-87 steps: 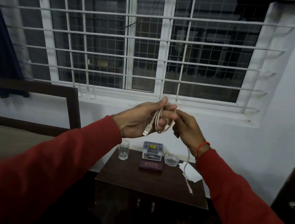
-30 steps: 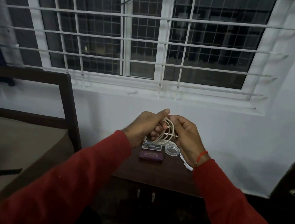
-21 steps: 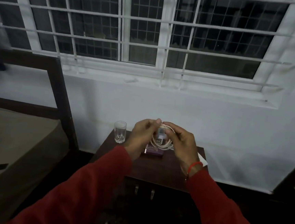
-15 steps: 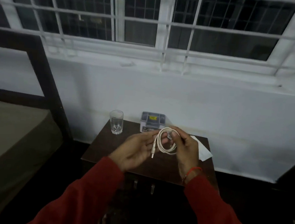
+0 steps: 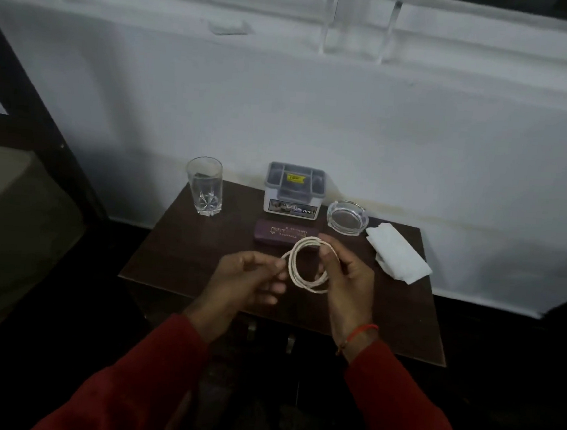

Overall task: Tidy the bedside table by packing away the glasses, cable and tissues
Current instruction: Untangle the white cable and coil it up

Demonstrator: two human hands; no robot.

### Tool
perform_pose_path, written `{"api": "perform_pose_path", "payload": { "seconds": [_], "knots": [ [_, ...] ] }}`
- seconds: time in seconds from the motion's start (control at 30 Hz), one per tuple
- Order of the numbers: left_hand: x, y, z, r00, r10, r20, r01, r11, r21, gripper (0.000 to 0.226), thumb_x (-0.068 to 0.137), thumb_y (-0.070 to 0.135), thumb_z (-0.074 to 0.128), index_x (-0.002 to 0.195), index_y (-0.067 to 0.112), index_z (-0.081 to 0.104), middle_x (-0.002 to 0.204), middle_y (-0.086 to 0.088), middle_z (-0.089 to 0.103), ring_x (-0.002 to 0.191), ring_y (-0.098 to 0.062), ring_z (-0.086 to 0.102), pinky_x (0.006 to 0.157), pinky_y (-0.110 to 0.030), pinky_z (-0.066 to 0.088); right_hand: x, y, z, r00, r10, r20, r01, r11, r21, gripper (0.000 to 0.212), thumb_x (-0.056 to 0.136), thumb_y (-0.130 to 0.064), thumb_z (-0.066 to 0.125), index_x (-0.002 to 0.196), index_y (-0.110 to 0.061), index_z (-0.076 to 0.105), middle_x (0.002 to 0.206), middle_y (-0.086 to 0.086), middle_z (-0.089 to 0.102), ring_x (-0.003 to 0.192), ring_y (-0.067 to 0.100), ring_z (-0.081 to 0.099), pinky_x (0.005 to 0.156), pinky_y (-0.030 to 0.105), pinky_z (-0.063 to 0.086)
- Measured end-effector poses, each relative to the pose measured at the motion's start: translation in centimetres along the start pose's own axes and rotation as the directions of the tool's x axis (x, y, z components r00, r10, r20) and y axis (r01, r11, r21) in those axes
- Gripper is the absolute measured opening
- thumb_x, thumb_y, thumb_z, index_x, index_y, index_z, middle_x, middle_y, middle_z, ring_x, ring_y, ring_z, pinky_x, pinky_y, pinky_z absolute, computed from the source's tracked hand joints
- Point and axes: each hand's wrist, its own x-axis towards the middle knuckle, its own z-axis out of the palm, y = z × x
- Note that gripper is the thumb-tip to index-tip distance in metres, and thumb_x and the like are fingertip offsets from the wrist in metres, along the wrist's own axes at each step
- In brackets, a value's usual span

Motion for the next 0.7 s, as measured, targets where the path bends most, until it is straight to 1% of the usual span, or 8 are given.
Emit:
{"api": "perform_pose_path", "payload": {
  "seconds": [0.07,0.13,0.2,0.27,0.4,0.5,0.6,0.7],
  "knots": [
    [0.2,0.3,-0.1,0.99,-0.134,0.051,0.14,0.981,-0.132,0.013,0.087,0.026,0.073,0.09,0.014,0.07,0.085,-0.001,0.077,0.072,-0.01,0.075,0.062,-0.026,0.057,-0.3,0.2,0.2,1.0,-0.019,-0.002,0.019,0.999,-0.031,0.021,0.094,-0.012,0.065,0.101,-0.026,0.078,0.079,0.012,0.065,0.061,0.005,0.052,0.062,0.02,0.046],
    [0.2,0.4,0.0,0.952,-0.234,0.196,0.279,0.928,-0.248,0.014,0.081,0.03,0.073,0.088,0.018,0.072,0.096,0.002,0.077,0.093,-0.013,0.076,0.08,-0.03,0.054,-0.3,0.3,0.2,0.999,-0.031,-0.018,0.03,0.999,-0.038,0.02,0.094,-0.012,0.064,0.104,-0.023,0.078,0.083,0.015,0.067,0.061,0.005,0.053,0.062,0.021,0.047],
    [-0.1,0.3,0.3,0.922,-0.239,0.304,0.33,0.896,-0.297,0.021,0.08,0.031,0.073,0.098,0.021,0.072,0.112,0.0,0.074,0.111,-0.017,0.071,0.091,-0.032,0.05,-0.5,0.3,0.1,0.999,-0.028,-0.029,0.028,0.999,-0.017,0.02,0.095,-0.012,0.063,0.105,-0.021,0.078,0.084,0.014,0.069,0.062,0.006,0.054,0.063,0.024,0.048],
    [-0.6,0.2,0.8,0.917,-0.211,0.339,0.325,0.888,-0.324,0.029,0.083,0.032,0.072,0.11,0.023,0.068,0.123,-0.004,0.071,0.118,-0.021,0.067,0.094,-0.033,0.049,-0.7,0.2,0.1,0.998,-0.036,-0.043,0.036,0.999,0.0,0.021,0.095,-0.013,0.063,0.105,-0.024,0.078,0.088,0.01,0.072,0.066,0.007,0.059,0.068,0.028,0.05],
    [-1.3,0.0,1.6,0.929,-0.133,0.345,0.251,0.913,-0.323,0.036,0.08,0.038,0.07,0.113,0.027,0.065,0.121,0.0,0.071,0.108,-0.015,0.067,0.091,-0.032,0.048,-1.4,0.3,0.3,0.995,-0.086,-0.044,0.085,0.996,-0.032,0.023,0.095,-0.019,0.063,0.106,-0.033,0.077,0.105,0.002,0.076,0.1,0.018,0.072,0.089,0.044,0.057],
    [-1.3,-0.3,2.0,0.939,-0.102,0.329,0.2,0.939,-0.279,0.031,0.079,0.043,0.069,0.106,0.028,0.067,0.107,0.004,0.072,0.093,-0.01,0.065,0.077,-0.028,0.045,-1.8,0.5,0.4,0.995,-0.081,-0.06,0.077,0.995,-0.064,0.021,0.094,-0.023,0.063,0.107,-0.033,0.076,0.106,0.001,0.074,0.103,0.018,0.071,0.093,0.051,0.055],
    [-1.2,-0.9,2.4,0.968,-0.029,0.251,0.089,0.968,-0.234,0.02,0.072,0.043,0.074,0.076,0.026,0.063,0.086,0.003,0.071,0.073,-0.009,0.063,0.063,-0.025,0.041,-2.3,0.9,0.4,0.995,-0.073,-0.062,0.068,0.993,-0.092,0.021,0.093,-0.021,0.065,0.107,-0.03,0.076,0.108,0.0,0.073,0.105,0.015,0.07,0.095,0.051,0.054],
    [-0.8,-1.3,2.7,0.985,0.107,0.137,-0.07,0.965,-0.253,0.034,0.067,0.038,0.08,0.084,0.021,0.055,0.085,-0.006,0.066,0.07,-0.016,0.063,0.059,-0.026,0.047,-2.7,0.9,0.9,0.998,-0.056,-0.02,0.055,0.995,-0.083,0.025,0.093,-0.01,0.065,0.11,-0.024,0.076,0.107,0.001,0.074,0.106,0.018,0.07,0.096,0.049,0.054]
  ]
}}
